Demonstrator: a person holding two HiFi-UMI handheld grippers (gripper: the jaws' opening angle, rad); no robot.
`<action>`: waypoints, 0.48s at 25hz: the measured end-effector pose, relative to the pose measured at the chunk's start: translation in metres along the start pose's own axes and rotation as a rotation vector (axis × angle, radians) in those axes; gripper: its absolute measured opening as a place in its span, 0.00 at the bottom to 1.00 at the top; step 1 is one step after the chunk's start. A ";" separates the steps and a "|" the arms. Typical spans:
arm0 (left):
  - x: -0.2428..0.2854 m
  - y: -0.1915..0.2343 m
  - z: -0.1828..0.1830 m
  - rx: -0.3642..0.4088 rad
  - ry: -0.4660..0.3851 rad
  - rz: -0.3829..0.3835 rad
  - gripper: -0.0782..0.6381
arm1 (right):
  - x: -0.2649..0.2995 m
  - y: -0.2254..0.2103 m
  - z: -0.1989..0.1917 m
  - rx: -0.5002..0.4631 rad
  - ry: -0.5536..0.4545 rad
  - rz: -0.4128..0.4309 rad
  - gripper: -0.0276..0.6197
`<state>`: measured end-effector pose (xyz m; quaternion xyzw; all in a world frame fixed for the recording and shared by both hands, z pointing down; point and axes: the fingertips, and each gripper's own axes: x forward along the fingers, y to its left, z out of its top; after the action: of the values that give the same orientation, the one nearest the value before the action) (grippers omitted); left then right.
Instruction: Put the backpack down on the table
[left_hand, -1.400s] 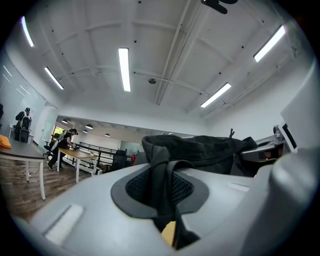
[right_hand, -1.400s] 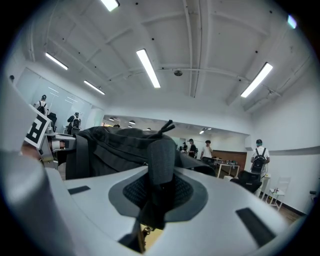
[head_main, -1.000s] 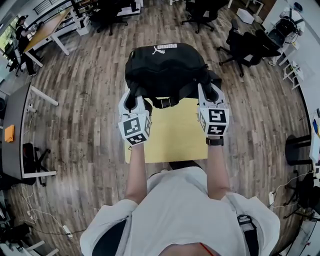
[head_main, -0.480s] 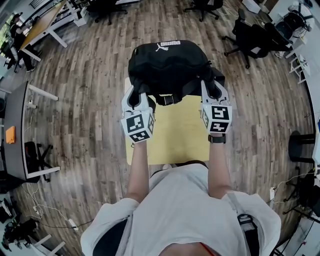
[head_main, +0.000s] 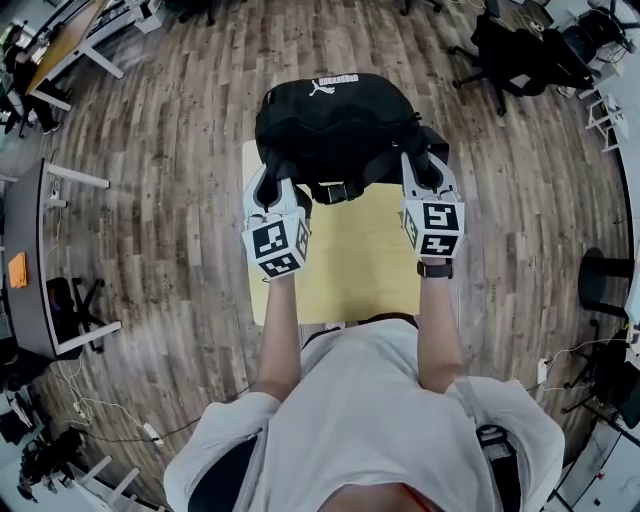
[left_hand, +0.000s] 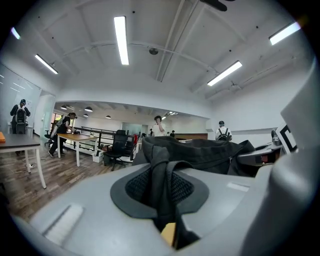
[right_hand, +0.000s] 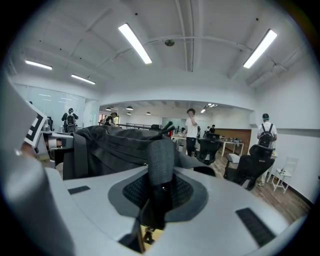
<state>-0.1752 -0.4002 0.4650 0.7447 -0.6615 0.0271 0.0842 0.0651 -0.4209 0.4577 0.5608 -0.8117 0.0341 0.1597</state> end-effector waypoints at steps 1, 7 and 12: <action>0.003 0.002 -0.004 -0.003 0.006 0.002 0.18 | 0.004 0.001 -0.003 0.000 0.007 0.002 0.14; 0.027 0.001 -0.025 -0.019 0.052 0.013 0.18 | 0.033 -0.008 -0.021 -0.001 0.049 0.017 0.13; 0.046 0.009 -0.046 -0.032 0.096 0.032 0.18 | 0.058 -0.008 -0.038 0.008 0.087 0.038 0.13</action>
<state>-0.1747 -0.4390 0.5180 0.7306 -0.6687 0.0536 0.1272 0.0625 -0.4670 0.5099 0.5438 -0.8144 0.0646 0.1919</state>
